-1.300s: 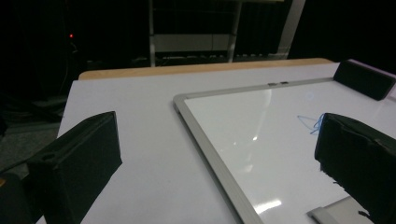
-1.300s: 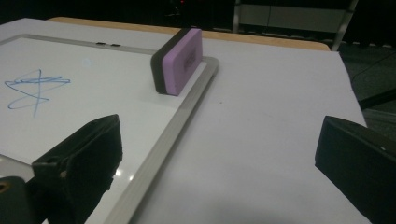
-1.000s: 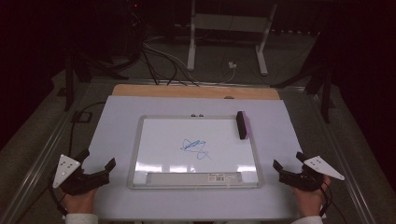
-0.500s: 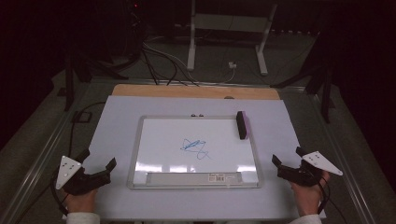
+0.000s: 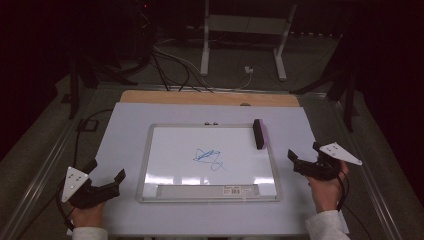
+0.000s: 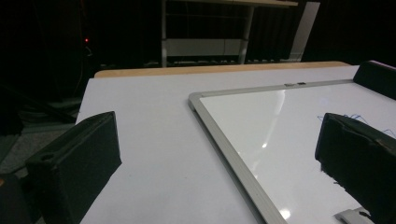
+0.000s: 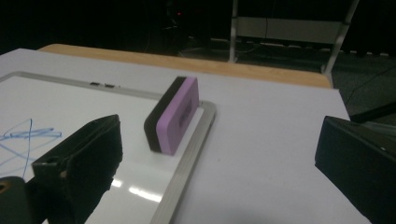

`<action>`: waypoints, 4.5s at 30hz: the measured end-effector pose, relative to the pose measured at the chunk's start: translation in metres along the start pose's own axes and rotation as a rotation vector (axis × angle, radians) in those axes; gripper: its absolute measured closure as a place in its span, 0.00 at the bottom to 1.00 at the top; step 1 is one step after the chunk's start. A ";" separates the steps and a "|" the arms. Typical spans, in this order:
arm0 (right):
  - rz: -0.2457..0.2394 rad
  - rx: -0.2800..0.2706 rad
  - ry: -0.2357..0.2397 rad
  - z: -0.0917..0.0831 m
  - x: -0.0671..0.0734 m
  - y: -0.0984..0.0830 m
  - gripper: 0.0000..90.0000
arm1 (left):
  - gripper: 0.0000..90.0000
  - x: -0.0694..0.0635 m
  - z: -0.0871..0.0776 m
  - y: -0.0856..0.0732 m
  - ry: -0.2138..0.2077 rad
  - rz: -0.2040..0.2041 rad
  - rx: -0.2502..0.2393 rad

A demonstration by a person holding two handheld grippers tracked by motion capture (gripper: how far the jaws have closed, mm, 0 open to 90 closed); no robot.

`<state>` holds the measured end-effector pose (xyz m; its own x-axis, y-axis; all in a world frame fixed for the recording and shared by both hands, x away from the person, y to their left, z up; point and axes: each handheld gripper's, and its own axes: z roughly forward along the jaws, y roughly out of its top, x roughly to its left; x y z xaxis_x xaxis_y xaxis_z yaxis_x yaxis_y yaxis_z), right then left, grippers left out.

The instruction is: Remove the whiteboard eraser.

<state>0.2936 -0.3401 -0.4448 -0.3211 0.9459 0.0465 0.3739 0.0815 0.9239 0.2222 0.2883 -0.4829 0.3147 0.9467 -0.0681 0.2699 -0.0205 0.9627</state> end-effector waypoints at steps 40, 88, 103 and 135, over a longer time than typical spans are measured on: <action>0.004 0.144 0.025 0.083 0.015 0.021 0.02 | 0.01 -0.004 0.004 0.000 -0.011 0.019 0.015; 0.243 0.351 0.111 0.149 0.026 0.009 0.36 | 0.01 -0.005 0.004 0.000 -0.012 0.038 0.018; 0.173 0.418 0.112 0.159 0.040 0.007 0.41 | 0.02 -0.004 0.002 0.000 -0.004 0.035 0.013; 0.005 0.323 0.171 0.136 0.085 0.035 0.46 | 0.02 -0.005 0.002 0.000 -0.001 0.031 0.012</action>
<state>0.3977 -0.2138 -0.4602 -0.4492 0.8826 0.1386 0.6225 0.1980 0.7571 0.2229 0.2833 -0.4834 0.3236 0.9454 -0.0386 0.2711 -0.0535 0.9611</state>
